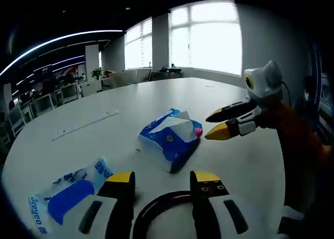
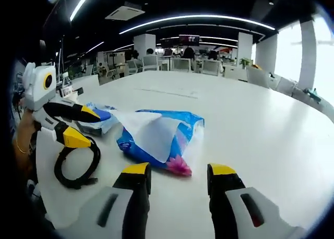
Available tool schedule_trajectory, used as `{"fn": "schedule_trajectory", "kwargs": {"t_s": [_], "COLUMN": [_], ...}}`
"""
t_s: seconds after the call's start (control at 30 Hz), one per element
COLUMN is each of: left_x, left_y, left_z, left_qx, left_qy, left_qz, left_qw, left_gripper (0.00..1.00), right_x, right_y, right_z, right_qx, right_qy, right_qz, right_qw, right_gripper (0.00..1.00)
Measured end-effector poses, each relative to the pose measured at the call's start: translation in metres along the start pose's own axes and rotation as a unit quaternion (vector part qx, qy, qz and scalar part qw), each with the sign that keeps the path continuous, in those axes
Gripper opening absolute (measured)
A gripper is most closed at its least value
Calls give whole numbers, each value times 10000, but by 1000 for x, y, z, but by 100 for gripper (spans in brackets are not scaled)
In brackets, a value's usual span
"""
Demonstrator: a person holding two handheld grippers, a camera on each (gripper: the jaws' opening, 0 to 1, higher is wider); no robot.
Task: Arrange the tabletop items into an orderly group along one side of the table until the central work area is clear of visible clutter.
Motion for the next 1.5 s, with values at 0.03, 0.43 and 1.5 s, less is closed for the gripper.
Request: {"fn": "schedule_trajectory", "kwargs": {"t_s": [0.03, 0.43, 1.5], "left_x": [-1, -25, -70], "left_y": [0, -4, -6], "left_z": [0, -8, -13], "left_qx": [9, 198, 298], "left_qy": [-5, -254, -513], "left_qz": [-8, -65, -524], "left_qw": [10000, 9995, 9969], "left_gripper": [41, 40, 12], "right_x": [0, -5, -37], "right_y": [0, 1, 2], "right_z": [0, 3, 1], "right_qx": [9, 469, 470], "right_qy": [7, 101, 195], "right_qz": [-4, -16, 160], "right_qw": [10000, 9988, 9986], "right_gripper": [41, 40, 16]}}
Point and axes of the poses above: the point that each gripper's makers call its tool centre point, and the gripper's own axes: x roughly backward along the fingers, z roughly to its right, y roughly out of its underside, the point moved 5 cm from there along x, roughly backward along the fingers, and after that the axes turned 8 degrees about z, right-handed, at the moved point
